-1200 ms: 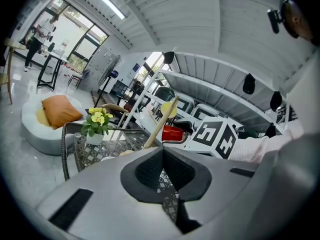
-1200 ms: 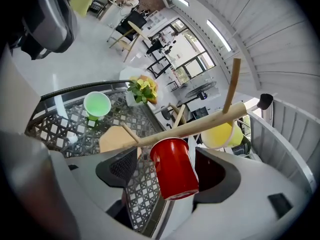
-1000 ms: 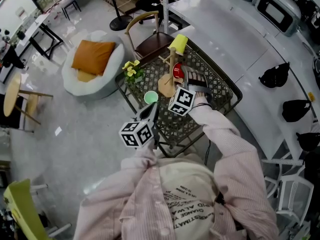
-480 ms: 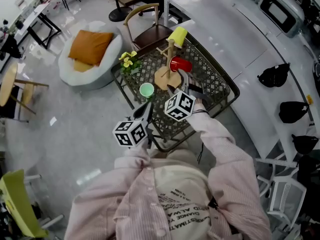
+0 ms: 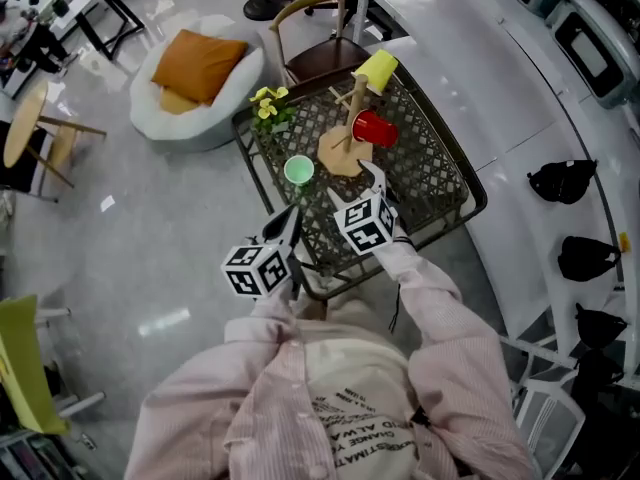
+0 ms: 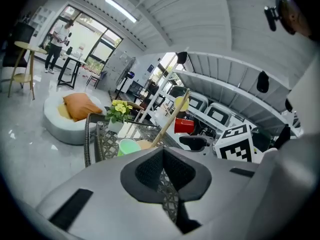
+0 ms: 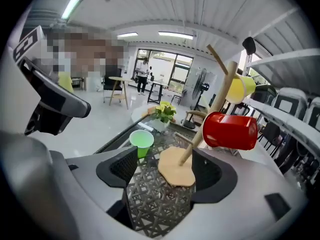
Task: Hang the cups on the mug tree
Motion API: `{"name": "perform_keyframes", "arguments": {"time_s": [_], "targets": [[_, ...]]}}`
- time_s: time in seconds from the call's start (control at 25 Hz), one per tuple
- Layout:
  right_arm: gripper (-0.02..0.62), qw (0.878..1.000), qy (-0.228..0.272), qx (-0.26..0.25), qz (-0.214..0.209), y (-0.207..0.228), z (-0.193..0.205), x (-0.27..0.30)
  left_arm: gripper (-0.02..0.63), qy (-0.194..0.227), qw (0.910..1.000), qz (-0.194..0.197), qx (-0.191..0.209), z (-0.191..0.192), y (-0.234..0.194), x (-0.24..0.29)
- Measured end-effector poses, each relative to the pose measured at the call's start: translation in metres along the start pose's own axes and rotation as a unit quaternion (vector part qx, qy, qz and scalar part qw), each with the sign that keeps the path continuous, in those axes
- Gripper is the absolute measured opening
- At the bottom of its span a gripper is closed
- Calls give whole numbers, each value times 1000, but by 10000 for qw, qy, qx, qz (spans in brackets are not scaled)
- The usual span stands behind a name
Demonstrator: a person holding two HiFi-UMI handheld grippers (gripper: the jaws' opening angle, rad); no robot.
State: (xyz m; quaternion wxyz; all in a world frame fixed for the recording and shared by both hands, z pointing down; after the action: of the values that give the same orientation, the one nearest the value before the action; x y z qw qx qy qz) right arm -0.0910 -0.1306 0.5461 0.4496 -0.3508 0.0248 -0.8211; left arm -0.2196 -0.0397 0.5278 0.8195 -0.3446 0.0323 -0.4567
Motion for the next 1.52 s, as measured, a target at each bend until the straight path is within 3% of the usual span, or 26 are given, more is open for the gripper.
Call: {"name": "perform_keyframes", "arguments": {"time_s": [0.24,0.48,0.8,1.52], "targets": [[319,9979,-9,423,-499,-15,10,16,-3,121,9991,-371,-169,7,-10,-9],[319,9874,162,1131,-1091,-36,18,37,-3,191,9965,-730,-352,20,-29,-15],[319,9786,144,1469,-1434,-60,26,72,-3,251,9935,-996,-485,27,-53,-10],[319,9786,281,1274,-1589,-94,31,131,-3,462,9863,-1356,-820,51,-101,7]]}}
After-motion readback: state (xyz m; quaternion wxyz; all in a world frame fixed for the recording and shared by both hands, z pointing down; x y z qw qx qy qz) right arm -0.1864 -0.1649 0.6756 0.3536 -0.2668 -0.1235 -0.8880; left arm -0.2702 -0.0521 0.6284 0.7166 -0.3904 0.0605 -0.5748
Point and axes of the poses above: the fingertips, and each gripper's own axes: x forward along the fingers, y to its right, z out of its underside, the point moved 4 cm from there along -x, backward along the fingers, and after that the axes turned 8 degrees about z, right-handed, at the moved point
